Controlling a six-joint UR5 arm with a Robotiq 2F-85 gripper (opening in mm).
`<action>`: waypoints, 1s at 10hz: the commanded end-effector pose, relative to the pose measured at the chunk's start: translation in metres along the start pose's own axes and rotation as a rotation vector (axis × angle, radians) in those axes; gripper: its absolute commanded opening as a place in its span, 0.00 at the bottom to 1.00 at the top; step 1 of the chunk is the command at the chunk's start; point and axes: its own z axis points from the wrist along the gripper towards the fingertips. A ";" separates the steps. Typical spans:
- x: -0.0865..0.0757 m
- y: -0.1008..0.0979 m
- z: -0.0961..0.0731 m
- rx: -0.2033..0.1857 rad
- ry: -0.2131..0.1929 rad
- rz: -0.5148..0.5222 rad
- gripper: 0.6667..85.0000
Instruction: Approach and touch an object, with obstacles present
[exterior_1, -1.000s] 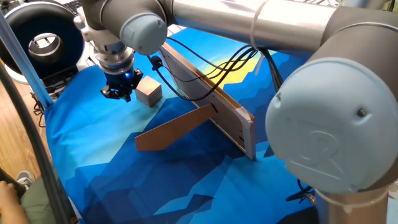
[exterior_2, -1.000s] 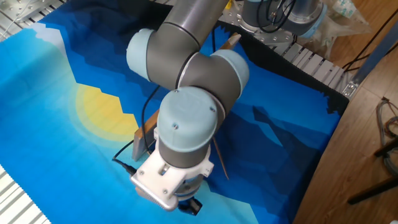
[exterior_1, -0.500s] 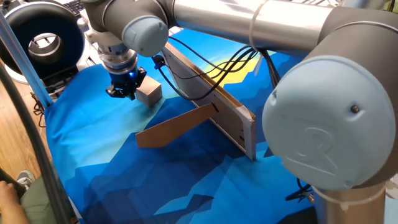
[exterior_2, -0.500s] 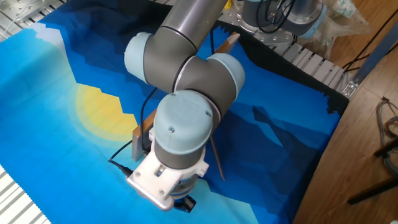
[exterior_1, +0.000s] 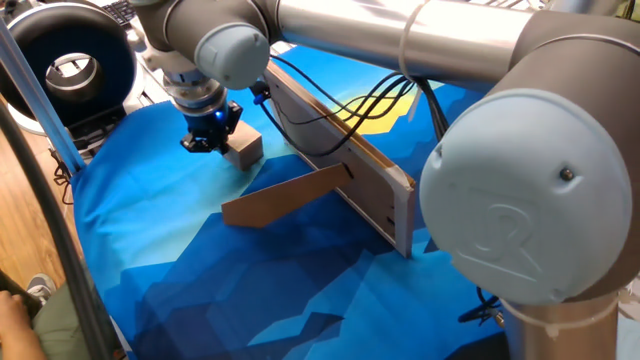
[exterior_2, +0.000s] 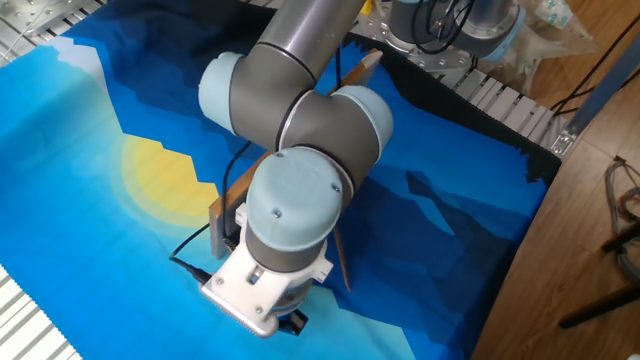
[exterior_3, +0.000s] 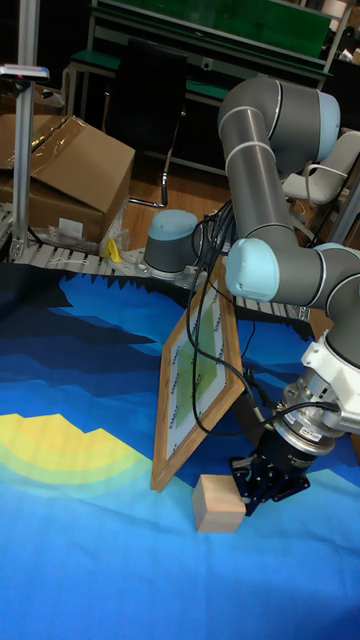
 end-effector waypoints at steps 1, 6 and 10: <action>0.001 -0.012 -0.001 0.033 0.006 -0.017 0.00; 0.002 0.007 -0.005 -0.034 0.012 0.027 0.00; 0.019 0.006 -0.051 -0.062 0.062 0.040 0.00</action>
